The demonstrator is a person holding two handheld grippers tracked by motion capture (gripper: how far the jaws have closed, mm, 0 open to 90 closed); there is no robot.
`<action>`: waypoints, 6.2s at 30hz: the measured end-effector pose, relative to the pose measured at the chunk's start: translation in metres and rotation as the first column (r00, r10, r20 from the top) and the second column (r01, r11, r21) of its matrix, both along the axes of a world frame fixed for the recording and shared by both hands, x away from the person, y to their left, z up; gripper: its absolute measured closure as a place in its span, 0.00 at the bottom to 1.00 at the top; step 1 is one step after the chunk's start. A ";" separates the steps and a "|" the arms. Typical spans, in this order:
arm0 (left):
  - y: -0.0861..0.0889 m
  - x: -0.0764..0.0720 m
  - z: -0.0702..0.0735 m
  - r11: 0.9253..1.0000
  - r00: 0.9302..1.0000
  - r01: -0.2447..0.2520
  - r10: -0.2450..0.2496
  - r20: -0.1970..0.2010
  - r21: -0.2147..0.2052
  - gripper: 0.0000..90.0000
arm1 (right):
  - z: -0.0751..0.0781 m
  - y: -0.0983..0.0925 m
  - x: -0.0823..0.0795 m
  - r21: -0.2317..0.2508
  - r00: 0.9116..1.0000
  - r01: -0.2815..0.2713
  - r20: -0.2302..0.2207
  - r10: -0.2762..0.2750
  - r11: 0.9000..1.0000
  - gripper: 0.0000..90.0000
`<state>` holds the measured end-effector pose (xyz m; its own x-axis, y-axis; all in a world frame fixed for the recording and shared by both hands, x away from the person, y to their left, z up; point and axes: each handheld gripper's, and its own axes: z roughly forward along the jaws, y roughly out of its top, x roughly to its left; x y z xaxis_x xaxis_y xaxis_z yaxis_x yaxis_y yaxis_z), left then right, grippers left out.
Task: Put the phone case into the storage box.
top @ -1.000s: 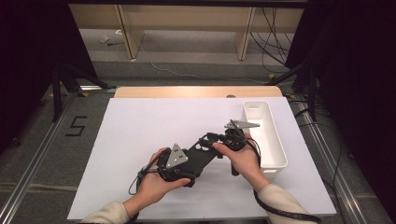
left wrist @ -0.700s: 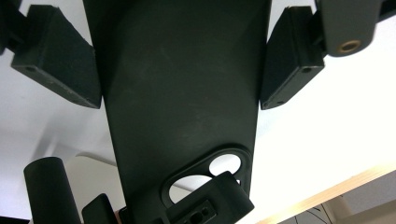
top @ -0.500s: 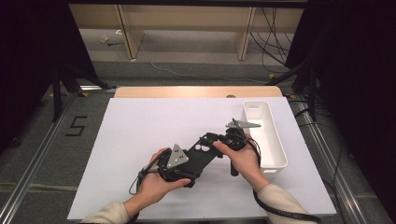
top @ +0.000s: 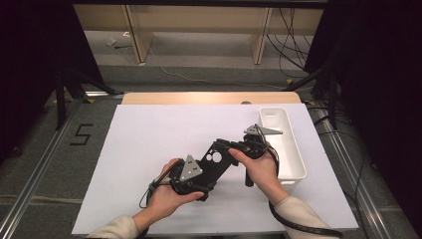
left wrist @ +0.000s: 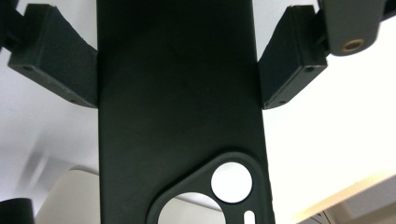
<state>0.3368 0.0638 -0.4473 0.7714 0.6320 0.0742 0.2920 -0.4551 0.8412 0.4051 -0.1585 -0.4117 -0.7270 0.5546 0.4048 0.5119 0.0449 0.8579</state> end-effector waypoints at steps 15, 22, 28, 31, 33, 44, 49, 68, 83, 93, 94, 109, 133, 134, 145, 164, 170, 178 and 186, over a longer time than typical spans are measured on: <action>0.009 0.001 0.004 0.992 0.997 0.072 -0.071 0.006 -0.105 0.19 | 0.022 -0.007 -0.004 0.005 0.997 -0.039 0.066 0.039 0.999 0.87; 0.018 0.003 0.005 0.989 0.997 0.073 -0.076 -0.016 -0.129 0.20 | 0.024 -0.011 -0.004 -0.040 0.991 -0.092 0.089 0.095 0.995 0.87; 0.018 0.001 0.004 0.989 0.996 0.080 -0.083 -0.015 -0.122 0.21 | 0.026 -0.013 -0.006 -0.097 0.984 -0.137 0.104 0.147 0.986 0.87; 0.019 0.001 0.004 0.989 0.996 0.087 -0.090 -0.017 -0.122 0.21 | 0.028 -0.015 -0.007 -0.122 0.979 -0.155 0.117 0.169 0.980 0.87; 0.019 0.000 0.004 0.988 0.995 0.090 -0.093 -0.019 -0.123 0.21 | 0.029 -0.016 -0.006 -0.134 0.974 -0.175 0.123 0.191 0.975 0.87; 0.017 -0.001 0.002 0.986 0.993 0.117 -0.120 -0.021 -0.117 0.22 | 0.035 -0.023 -0.005 -0.200 0.942 -0.274 0.143 0.305 0.941 0.87; 0.016 -0.001 0.002 0.985 0.991 0.128 -0.131 -0.023 -0.114 0.22 | 0.037 -0.023 -0.006 -0.221 0.924 -0.317 0.149 0.353 0.922 0.87; 0.015 0.000 0.001 0.982 0.988 0.154 -0.157 -0.016 -0.110 0.25 | 0.035 -0.016 -0.008 -0.234 0.913 -0.343 0.144 0.382 0.909 0.87; 0.010 0.003 0.000 0.974 0.981 0.190 -0.193 -0.012 -0.126 0.33 | 0.041 -0.016 -0.010 -0.231 0.906 -0.357 0.149 0.395 0.905 0.87; 0.006 0.006 -0.003 0.969 0.976 0.211 -0.215 -0.016 -0.129 0.37 | 0.041 -0.016 -0.010 -0.232 0.903 -0.366 0.148 0.404 0.901 0.87; 0.006 0.006 -0.003 0.968 0.976 0.213 -0.218 -0.019 -0.131 0.37 | 0.041 -0.015 -0.010 -0.232 0.902 -0.367 0.149 0.406 0.901 0.87; 0.003 0.011 -0.006 0.966 0.974 0.221 -0.226 -0.022 -0.136 0.40 | 0.042 -0.013 -0.012 -0.230 0.896 -0.379 0.151 0.418 0.896 0.87; -0.003 0.015 -0.011 0.952 0.962 0.260 -0.270 -0.042 -0.161 0.55 | 0.044 -0.011 -0.013 -0.230 0.890 -0.395 0.147 0.433 0.890 0.87; -0.003 0.016 -0.011 0.952 0.962 0.261 -0.271 -0.042 -0.161 0.56 | 0.044 -0.011 -0.013 -0.232 0.889 -0.395 0.148 0.434 0.889 0.87; -0.002 0.019 -0.012 0.947 0.957 0.273 -0.285 -0.055 -0.169 0.62 | 0.045 -0.009 -0.015 -0.220 0.878 -0.419 0.151 0.455 0.881 0.87; 0.002 0.018 -0.006 0.946 0.947 0.293 -0.307 -0.090 -0.140 0.85 | 0.047 -0.009 -0.017 -0.221 0.853 -0.458 0.165 0.495 0.861 0.86; 0.001 0.017 -0.003 0.944 0.944 0.298 -0.313 -0.102 -0.140 0.88 | 0.048 -0.010 -0.017 -0.215 0.847 -0.464 0.178 0.501 0.860 0.81; 0.001 0.014 0.000 0.942 0.943 0.307 -0.320 -0.094 -0.134 0.89 | 0.048 -0.010 -0.016 -0.206 0.844 -0.457 0.205 0.495 0.865 0.68; 0.002 0.014 0.000 0.947 0.949 0.292 -0.304 -0.083 -0.132 0.89 | 0.046 -0.013 -0.013 -0.152 0.859 -0.435 0.224 0.460 0.887 0.43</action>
<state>0.3508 0.0655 -0.4469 0.9254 0.3718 -0.0738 0.2439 -0.4351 0.8667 0.3917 -0.1713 -0.3656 -0.9749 0.1710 0.1425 0.1896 0.3031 0.9339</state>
